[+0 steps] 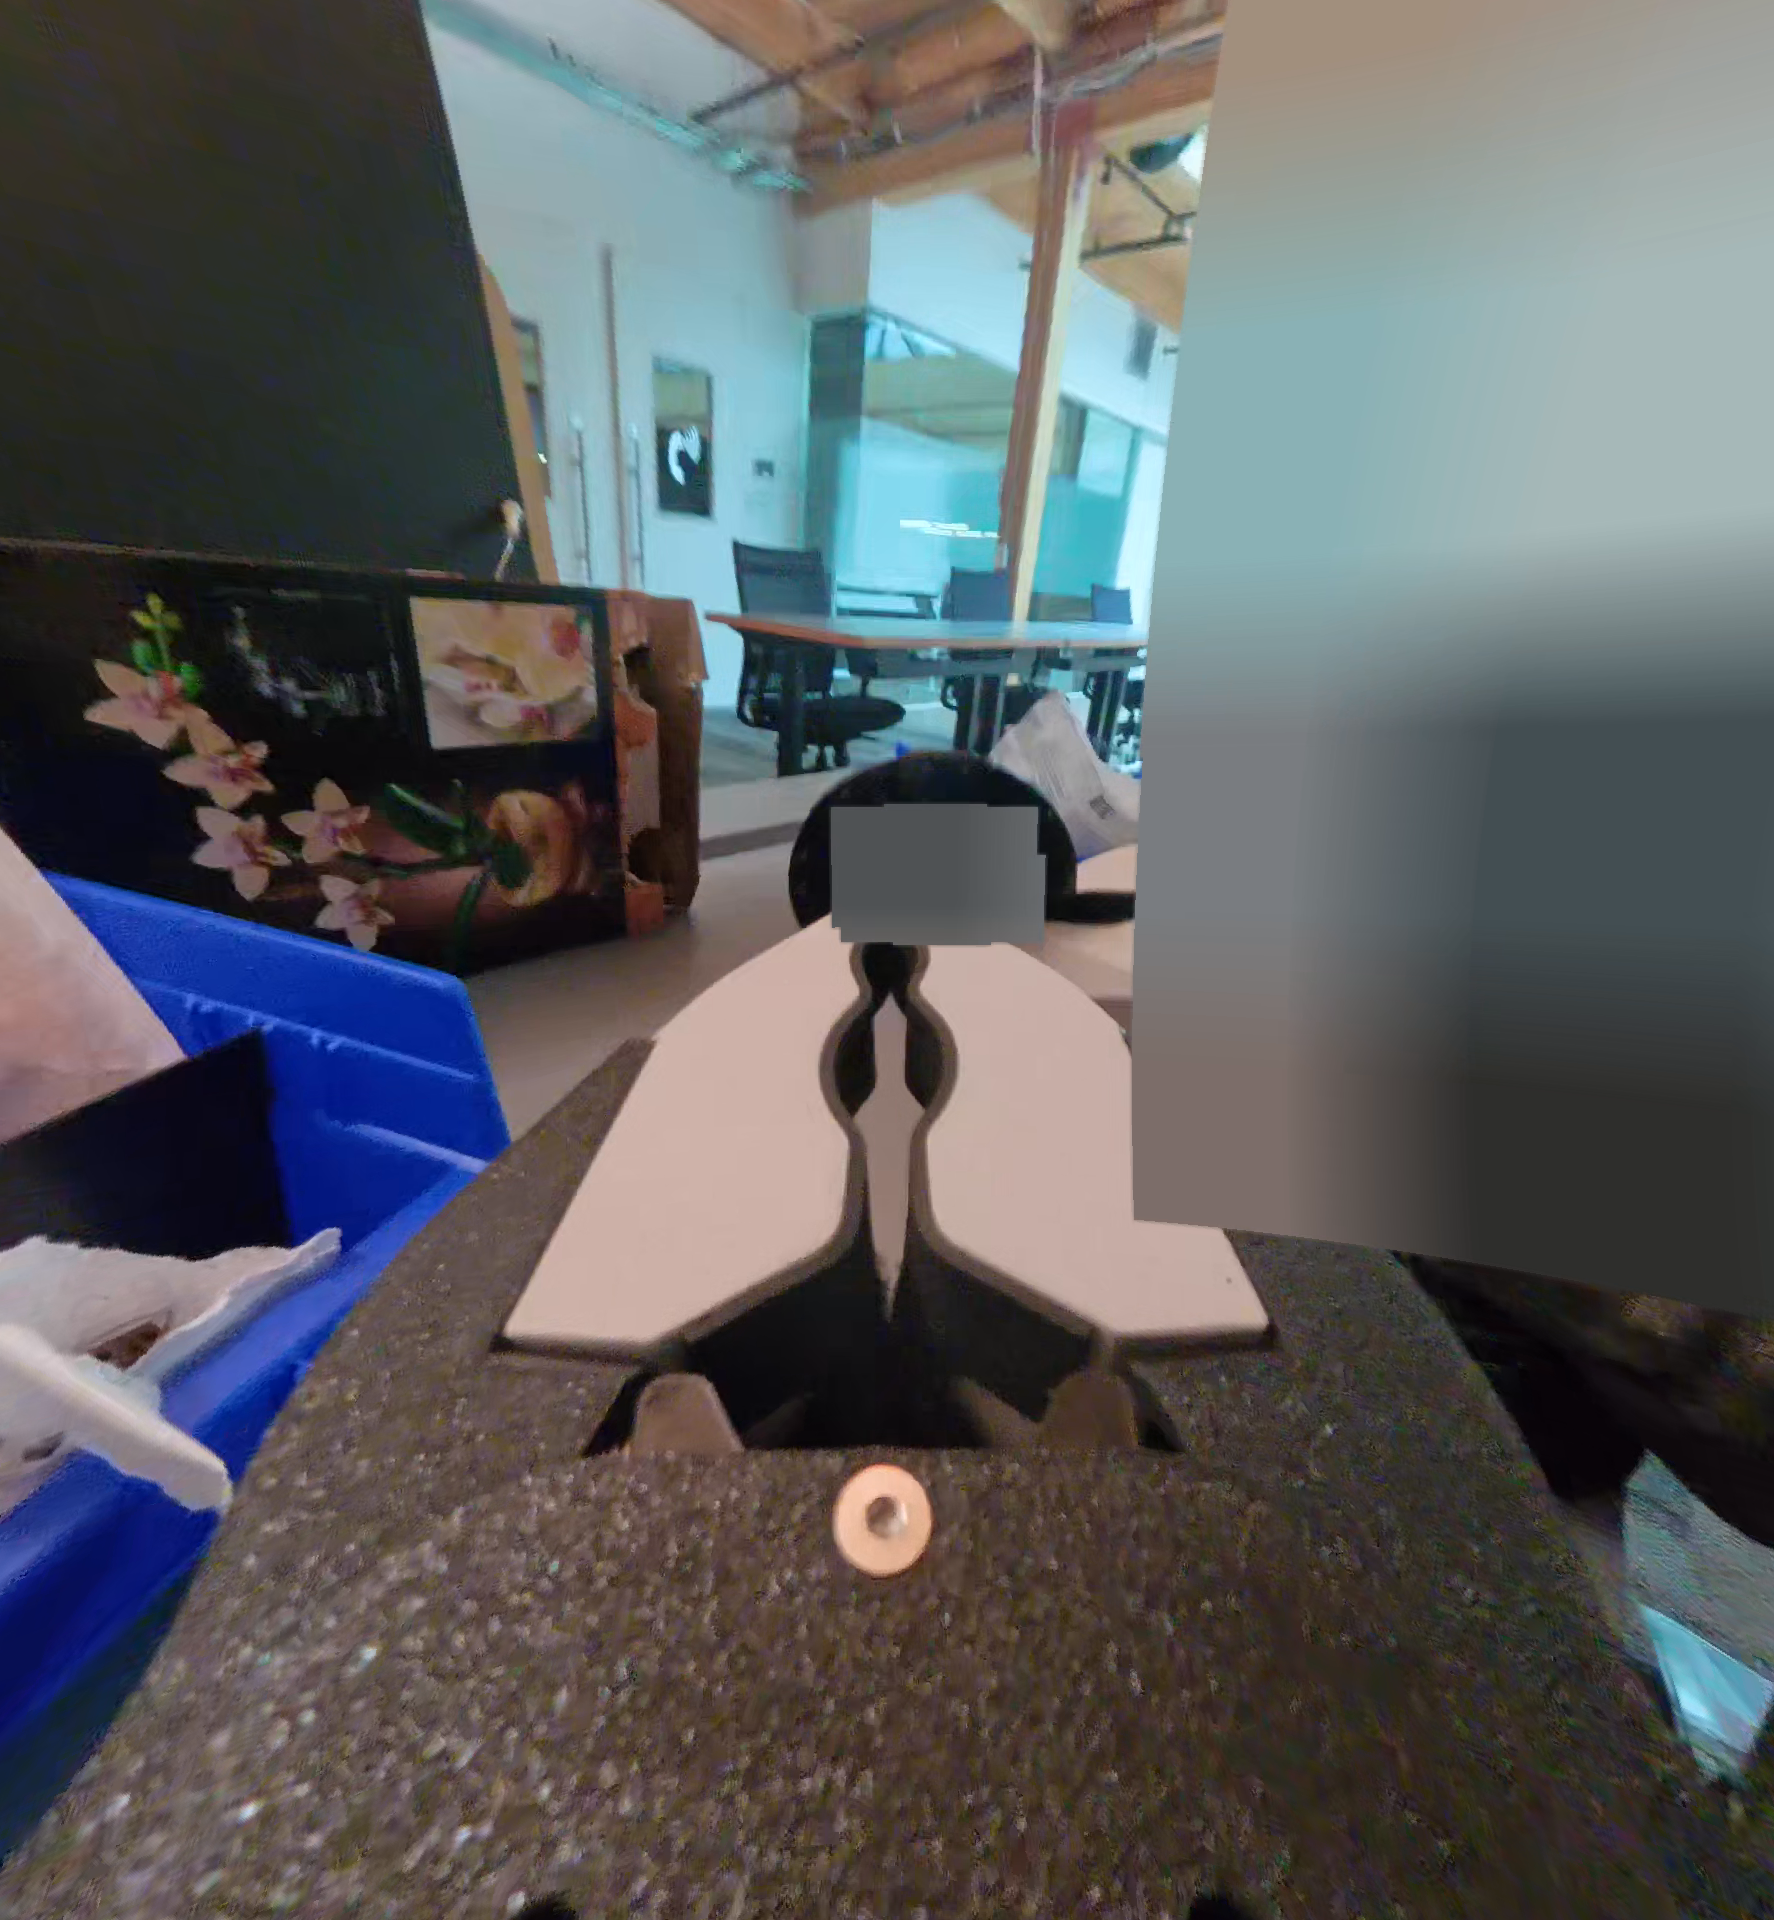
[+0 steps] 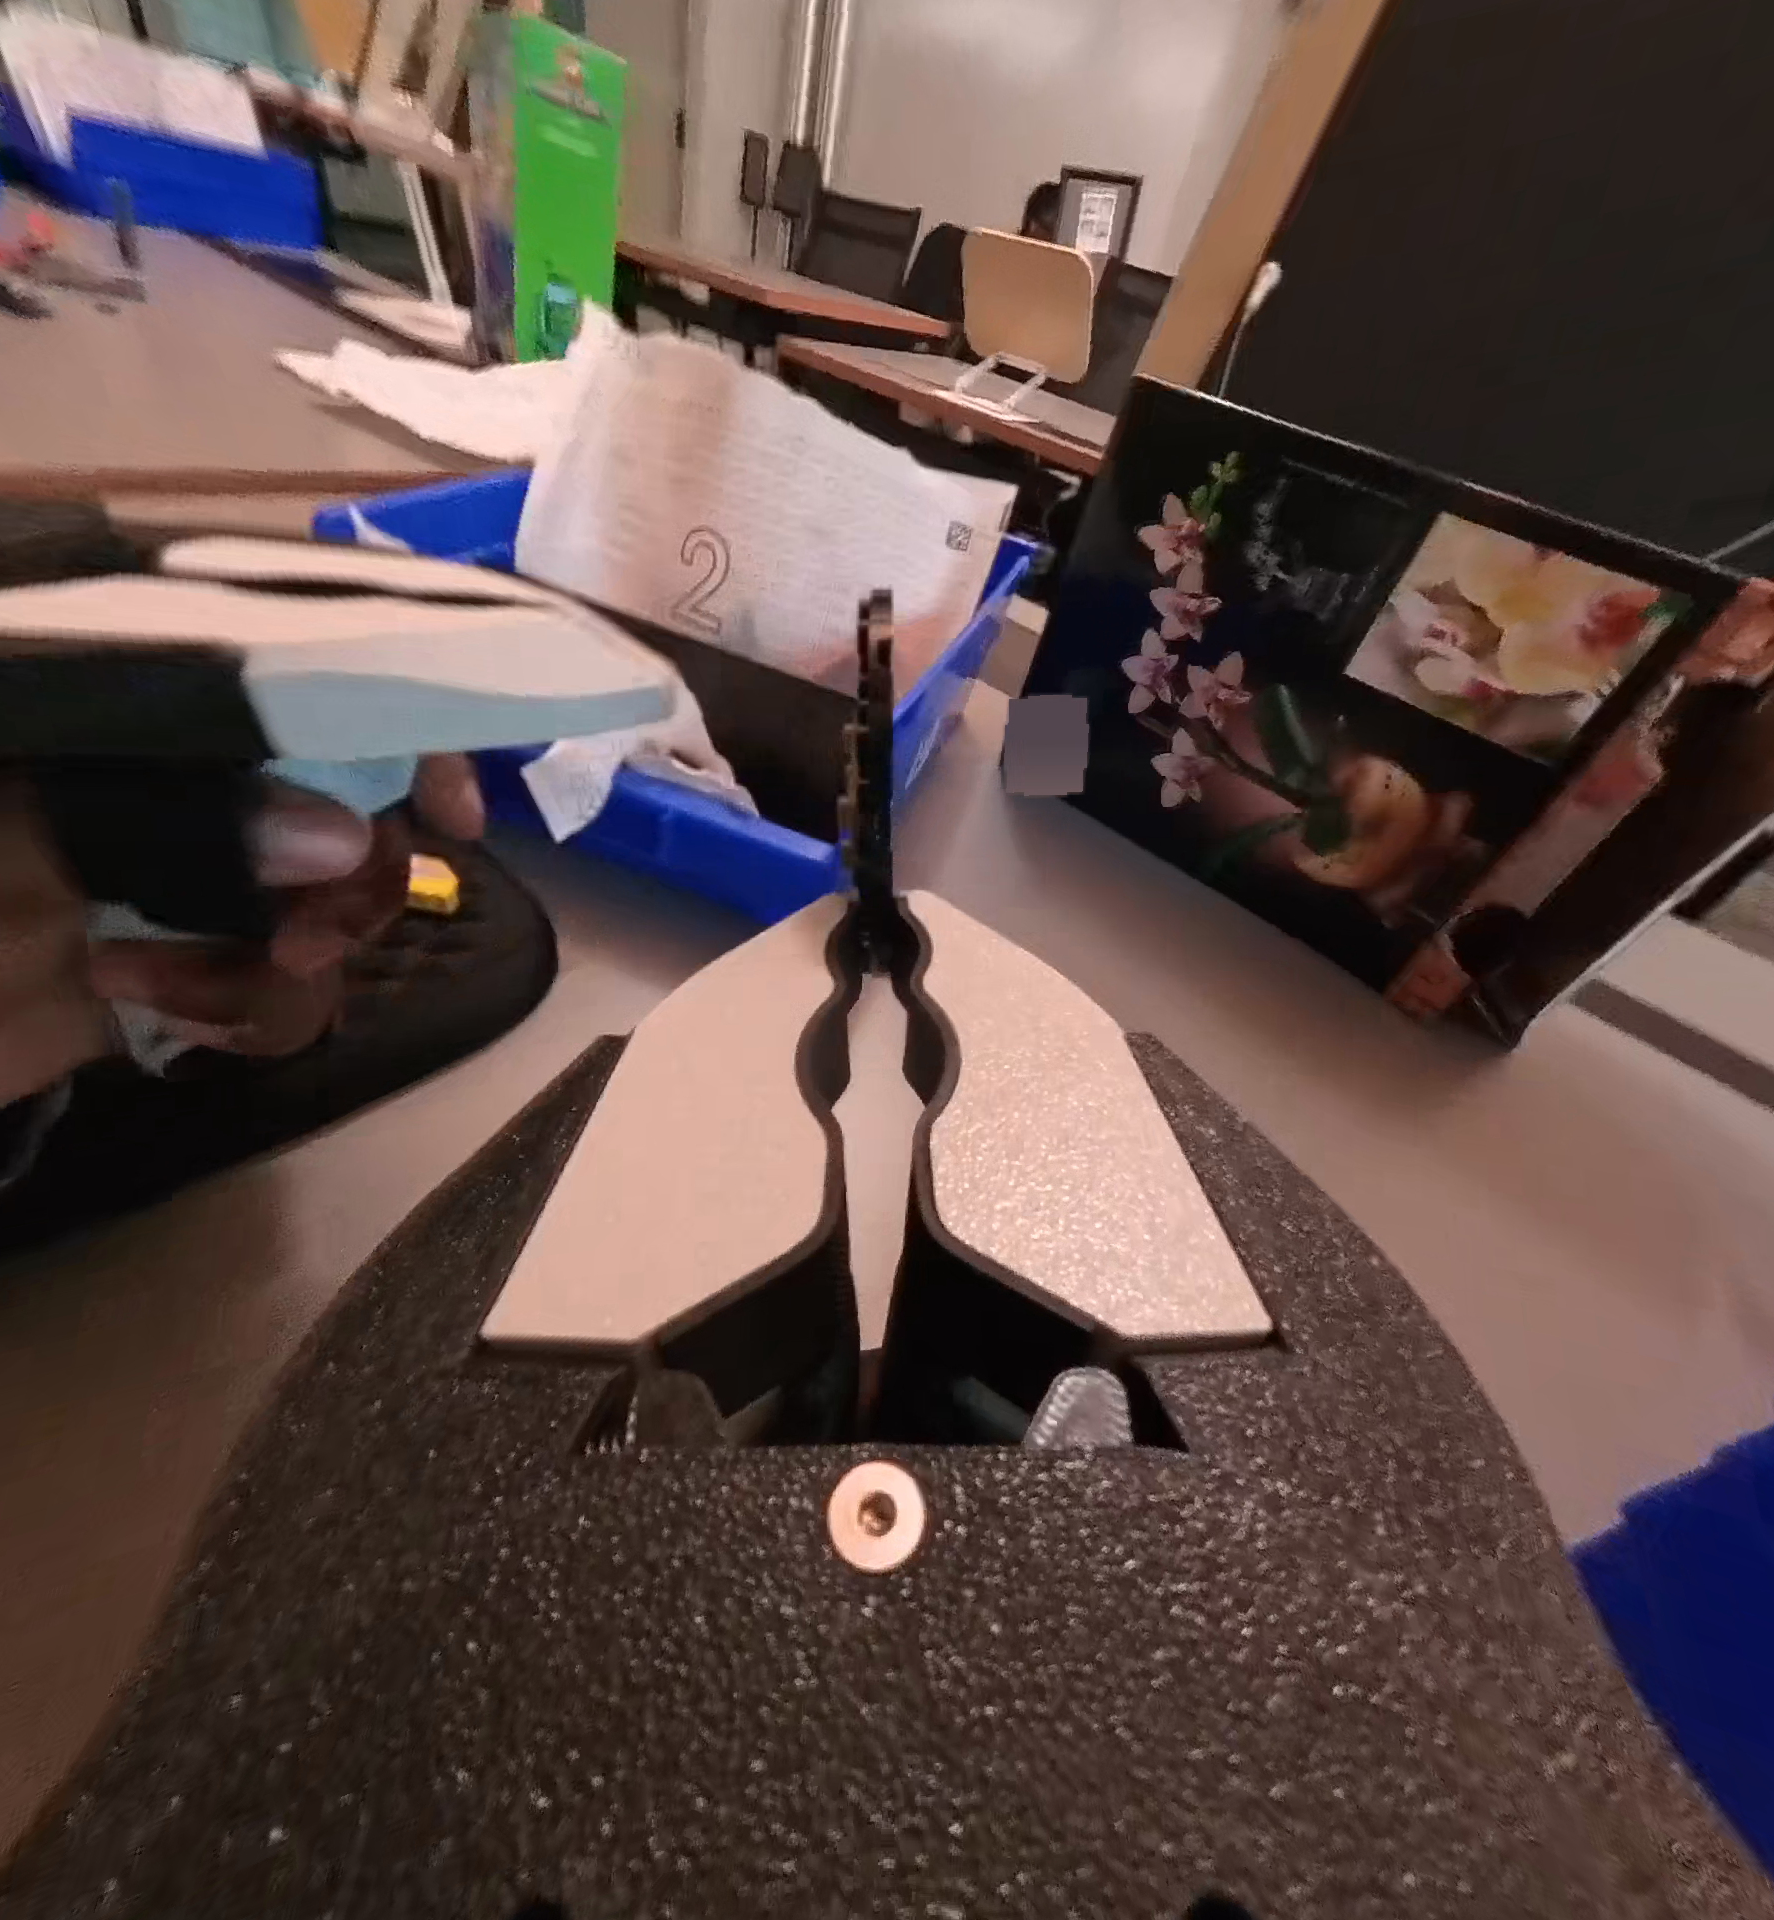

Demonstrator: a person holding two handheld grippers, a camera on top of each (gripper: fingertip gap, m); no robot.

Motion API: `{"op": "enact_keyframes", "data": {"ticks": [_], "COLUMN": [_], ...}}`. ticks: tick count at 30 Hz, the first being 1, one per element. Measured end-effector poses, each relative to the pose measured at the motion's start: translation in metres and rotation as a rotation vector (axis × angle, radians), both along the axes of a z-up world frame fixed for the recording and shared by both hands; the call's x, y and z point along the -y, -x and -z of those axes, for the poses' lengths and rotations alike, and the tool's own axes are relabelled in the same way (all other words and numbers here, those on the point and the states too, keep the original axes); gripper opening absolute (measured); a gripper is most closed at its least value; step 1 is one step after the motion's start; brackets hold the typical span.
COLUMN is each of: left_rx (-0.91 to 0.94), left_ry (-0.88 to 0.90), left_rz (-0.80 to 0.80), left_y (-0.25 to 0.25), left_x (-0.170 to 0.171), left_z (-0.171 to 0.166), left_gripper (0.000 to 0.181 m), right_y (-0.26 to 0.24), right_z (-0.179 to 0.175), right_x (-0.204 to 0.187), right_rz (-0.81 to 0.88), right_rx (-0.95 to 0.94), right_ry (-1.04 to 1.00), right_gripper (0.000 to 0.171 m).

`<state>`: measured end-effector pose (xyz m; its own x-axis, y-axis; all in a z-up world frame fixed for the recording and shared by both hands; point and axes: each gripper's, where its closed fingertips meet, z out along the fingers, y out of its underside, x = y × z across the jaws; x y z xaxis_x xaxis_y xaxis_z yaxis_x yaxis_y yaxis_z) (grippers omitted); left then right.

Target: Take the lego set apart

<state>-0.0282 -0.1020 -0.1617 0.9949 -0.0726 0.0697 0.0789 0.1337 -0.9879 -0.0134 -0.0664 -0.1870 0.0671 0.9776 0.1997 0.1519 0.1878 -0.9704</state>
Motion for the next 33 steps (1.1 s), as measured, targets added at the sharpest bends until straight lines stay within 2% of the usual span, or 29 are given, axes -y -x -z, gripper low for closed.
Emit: {"op": "enact_keyframes", "data": {"ticks": [3,4,5,7,8,10,12,14,16,18,20,21,22,23,25,27,30,32,33], "left_rx": [-0.098,-0.115,-0.151,-0.204,-0.176,0.036,0.287,0.428,0.479,0.453,0.422,0.413,0.392,0.352,0.27,0.213,0.189,0.196,0.191], "left_ry": [0.094,0.09,0.073,0.036,0.032,0.015,0.013,-0.007,-0.068,-0.096,-0.096,-0.098,-0.104,-0.103,-0.076,-0.024,0.024,0.053,0.065], "left_rz": [-0.031,-0.053,-0.07,-0.076,-0.021,0.152,0.323,0.388,0.397,0.397,0.377,0.361,0.329,0.288,0.21,0.16,0.123,0.106,0.102], "left_y": [-0.003,0.001,0.005,0.012,0.009,-0.001,-0.01,-0.01,-0.007,-0.009,-0.009,-0.009,-0.006,-0.002,0.005,0.008,0.006,0.005,0.004], "left_x": [-0.005,-0.005,-0.004,0.001,0.003,0.005,0.006,0.004,0.006,0.009,0.01,0.011,0.012,0.013,0.014,0.013,0.01,0.009,0.008], "left_z": [0.014,0.015,0.012,0.006,0.004,0.0,-0.003,-0.006,-0.011,-0.014,-0.014,-0.014,-0.014,-0.013,-0.009,-0.002,0.006,0.011,0.014], "left_gripper": [0.0,0.0,0.013,0.023,0.025,0.028,0.03,0.04,0.024,0.006,0.005,0.004,0.003,0.003,0.004,0.004,0.004,0.004,0.004], "right_y": [-0.002,-0.001,0.0,-0.003,-0.005,-0.008,-0.006,-0.004,-0.003,-0.001,0.0,0.001,0.004,0.006,0.007,0.005,0.004,0.007,0.009], "right_z": [-0.009,-0.009,-0.011,-0.014,-0.017,-0.021,-0.02,-0.022,-0.027,-0.026,-0.024,-0.021,-0.016,-0.009,-0.002,-0.009,-0.021,-0.023,-0.02], "right_x": [0.004,0.01,0.014,0.019,0.018,0.02,0.028,0.038,0.044,0.045,0.047,0.046,0.044,0.04,0.023,0.012,0.023,0.026,0.029], "right_rz": [-0.105,-0.183,-0.262,-0.438,-0.507,-0.611,-0.649,-0.688,-0.733,-0.747,-0.757,-0.744,-0.708,-0.646,-0.482,-0.354,-0.255,-0.185,-0.182], "right_rx": [-0.072,-0.08,-0.103,-0.13,-0.159,-0.18,-0.164,-0.157,-0.164,-0.164,-0.146,-0.128,-0.099,-0.068,-0.058,-0.078,-0.08,-0.081,-0.068], "right_ry": [0.2,0.348,0.521,0.867,1.014,1.203,1.244,1.25,1.281,1.299,1.304,1.272,1.203,1.105,0.845,0.55,0.096,-0.097,-0.13], "right_gripper": [0.004,0.004,0.004,0.005,0.004,0.004,0.004,0.004,0.004,0.004,0.005,0.007,0.018,0.033,0.044,0.041,0.029,0.019,0.015]}}
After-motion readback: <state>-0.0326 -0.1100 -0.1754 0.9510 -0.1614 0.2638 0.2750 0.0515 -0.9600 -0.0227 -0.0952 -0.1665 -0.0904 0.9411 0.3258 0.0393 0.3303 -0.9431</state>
